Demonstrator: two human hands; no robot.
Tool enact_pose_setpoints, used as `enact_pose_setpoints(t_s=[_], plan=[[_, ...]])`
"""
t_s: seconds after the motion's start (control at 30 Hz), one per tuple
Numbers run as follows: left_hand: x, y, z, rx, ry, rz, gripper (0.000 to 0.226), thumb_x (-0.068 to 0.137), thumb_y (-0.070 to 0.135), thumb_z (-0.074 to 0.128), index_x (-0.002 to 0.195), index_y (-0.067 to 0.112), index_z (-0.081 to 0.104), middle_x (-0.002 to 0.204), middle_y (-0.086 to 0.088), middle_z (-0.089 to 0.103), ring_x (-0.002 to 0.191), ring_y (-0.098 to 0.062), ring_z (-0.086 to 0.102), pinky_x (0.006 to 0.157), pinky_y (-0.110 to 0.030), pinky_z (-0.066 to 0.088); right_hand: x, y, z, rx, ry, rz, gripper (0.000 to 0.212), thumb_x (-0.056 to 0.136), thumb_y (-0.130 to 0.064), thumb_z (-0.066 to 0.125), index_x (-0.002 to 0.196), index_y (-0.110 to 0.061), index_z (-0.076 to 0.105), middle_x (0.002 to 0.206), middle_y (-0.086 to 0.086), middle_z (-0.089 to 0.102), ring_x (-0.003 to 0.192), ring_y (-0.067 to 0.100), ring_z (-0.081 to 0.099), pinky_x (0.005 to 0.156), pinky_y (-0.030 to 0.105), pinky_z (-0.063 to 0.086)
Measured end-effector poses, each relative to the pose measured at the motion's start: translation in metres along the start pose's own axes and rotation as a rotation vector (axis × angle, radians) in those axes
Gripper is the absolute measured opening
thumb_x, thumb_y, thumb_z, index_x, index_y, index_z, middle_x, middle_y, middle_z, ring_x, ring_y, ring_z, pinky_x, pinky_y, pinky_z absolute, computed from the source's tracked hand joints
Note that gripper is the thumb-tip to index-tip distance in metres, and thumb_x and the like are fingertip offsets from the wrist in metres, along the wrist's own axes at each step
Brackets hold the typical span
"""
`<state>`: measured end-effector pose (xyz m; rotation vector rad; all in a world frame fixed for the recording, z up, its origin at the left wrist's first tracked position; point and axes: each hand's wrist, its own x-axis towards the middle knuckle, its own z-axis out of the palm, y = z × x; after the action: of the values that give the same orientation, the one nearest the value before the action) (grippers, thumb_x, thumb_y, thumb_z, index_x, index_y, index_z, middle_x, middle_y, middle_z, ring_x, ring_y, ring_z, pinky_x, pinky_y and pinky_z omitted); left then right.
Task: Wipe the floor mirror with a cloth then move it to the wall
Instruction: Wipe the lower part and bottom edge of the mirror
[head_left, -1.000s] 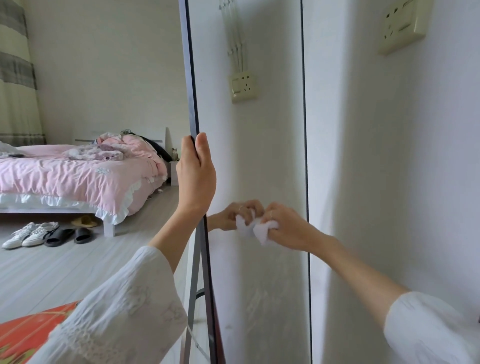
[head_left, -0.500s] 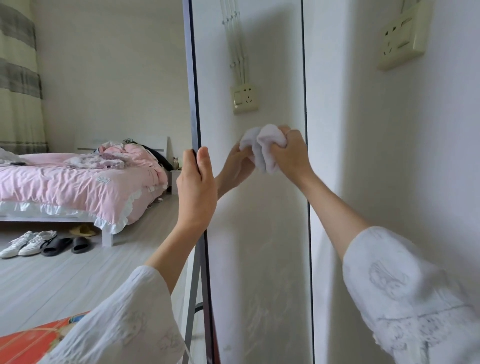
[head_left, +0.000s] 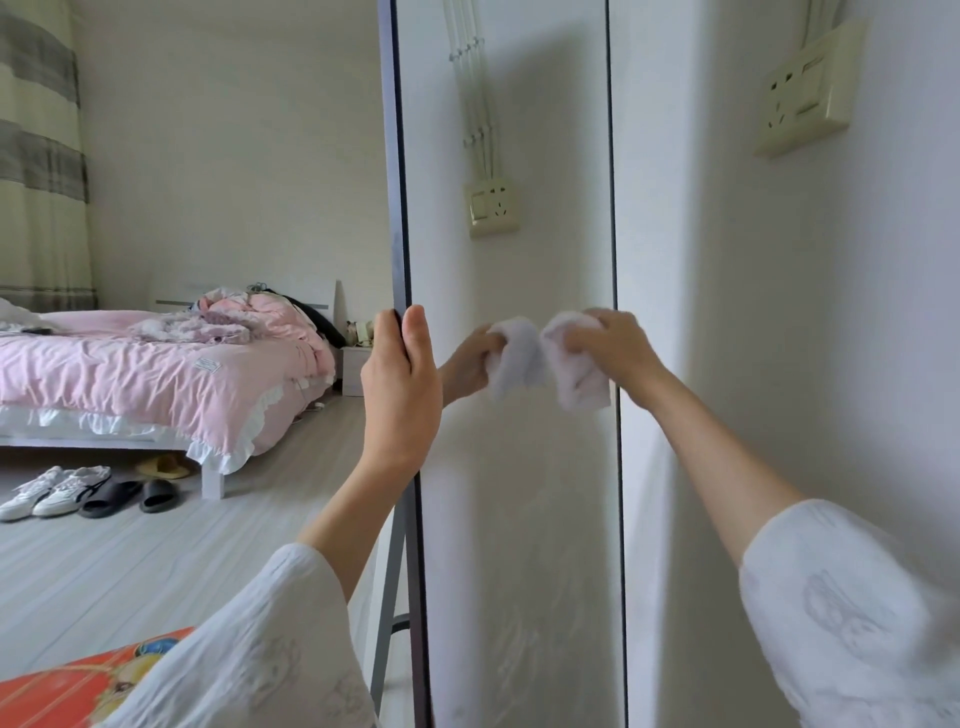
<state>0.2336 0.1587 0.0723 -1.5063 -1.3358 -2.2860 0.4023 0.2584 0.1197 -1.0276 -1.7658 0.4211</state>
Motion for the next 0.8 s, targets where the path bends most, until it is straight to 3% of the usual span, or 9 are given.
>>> enact_pose_setpoints(t_s=[0.2,0.33,0.4,0.47,0.53,0.6,0.7,0.73,0.8], plan=[[-0.001,-0.002,-0.002,-0.015,-0.003,-0.011,0.032,0.099,0.029,0.028,0.077,0.007,0.034,0.061,0.000,0.033,0.057,-0.014,0.032,0.053,-0.015,0.032,0.035,-0.014,0.006,0.084,0.207,-0.066,0.024,0.084,-0.011,0.050,0.105,-0.013,0.060,0.096,0.003,0.060,0.091,0.022,0.056,0.077,0.029,0.045],[0.001,-0.002,-0.001,-0.019,0.000,0.004,0.032,0.099,0.029,0.028,0.071,0.013,0.031,0.060,0.000,0.032,0.053,-0.010,0.030,0.052,-0.016,0.031,0.022,-0.030,0.023,0.099,0.090,-0.172,0.004,0.071,-0.028,0.056,0.073,-0.025,0.057,0.090,0.009,0.062,0.090,0.026,0.061,0.081,0.041,0.050],[0.002,-0.003,-0.001,-0.011,0.005,0.004,0.033,0.099,0.029,0.027,0.069,0.015,0.030,0.059,0.000,0.032,0.052,-0.007,0.032,0.051,-0.016,0.031,0.003,-0.029,0.033,0.092,0.056,-0.173,0.013,0.068,-0.028,0.058,0.061,-0.027,0.047,0.088,0.012,0.057,0.088,0.029,0.058,0.080,0.041,0.048],[0.003,-0.003,-0.002,-0.009,0.010,-0.002,0.032,0.099,0.029,0.027,0.071,0.013,0.032,0.060,0.001,0.032,0.051,-0.004,0.033,0.052,-0.014,0.031,-0.015,-0.015,0.044,0.031,0.034,-0.176,0.016,0.070,-0.026,0.059,0.059,-0.025,0.046,0.089,0.014,0.053,0.090,0.031,0.057,0.079,0.038,0.046],[0.002,-0.003,-0.003,-0.003,0.013,-0.006,0.032,0.099,0.030,0.027,0.077,0.008,0.035,0.060,0.001,0.032,0.051,-0.003,0.033,0.053,-0.014,0.032,-0.034,0.004,0.051,-0.060,-0.030,-0.173,0.010,0.071,-0.025,0.064,0.070,-0.017,0.060,0.089,0.012,0.051,0.089,0.028,0.055,0.077,0.034,0.044],[0.003,-0.002,-0.004,0.006,0.016,-0.008,0.033,0.099,0.029,0.027,0.080,0.005,0.037,0.061,0.001,0.032,0.051,-0.005,0.033,0.053,-0.014,0.032,-0.046,0.022,0.047,-0.083,-0.186,-0.128,0.015,0.067,-0.029,0.064,0.075,-0.016,0.063,0.085,0.004,0.052,0.080,0.019,0.053,0.067,0.026,0.042],[0.002,0.000,-0.005,0.007,0.017,-0.015,0.034,0.099,0.029,0.027,0.082,0.003,0.039,0.061,0.001,0.032,0.055,-0.012,0.031,0.053,-0.014,0.032,-0.050,0.033,0.024,-0.133,-0.508,0.037,0.017,0.065,-0.024,0.060,0.056,-0.016,0.048,0.053,-0.016,0.051,0.056,0.006,0.043,0.050,0.013,0.034],[0.002,0.001,-0.005,0.005,0.015,-0.018,0.034,0.099,0.029,0.027,0.083,0.002,0.039,0.061,0.000,0.032,0.055,-0.013,0.031,0.053,-0.013,0.032,-0.044,0.036,0.016,-0.152,-0.497,0.072,0.016,0.061,-0.024,0.059,0.054,-0.016,0.047,0.049,-0.015,0.049,0.054,0.008,0.042,0.049,0.015,0.033],[0.001,0.002,-0.005,0.004,0.008,-0.023,0.033,0.099,0.029,0.027,0.082,0.003,0.039,0.062,0.000,0.033,0.056,-0.013,0.032,0.053,-0.012,0.032,-0.024,0.036,0.004,-0.088,-0.292,0.065,0.012,0.055,-0.028,0.054,0.057,-0.016,0.054,0.057,-0.002,0.052,0.060,0.015,0.045,0.056,0.024,0.035]])
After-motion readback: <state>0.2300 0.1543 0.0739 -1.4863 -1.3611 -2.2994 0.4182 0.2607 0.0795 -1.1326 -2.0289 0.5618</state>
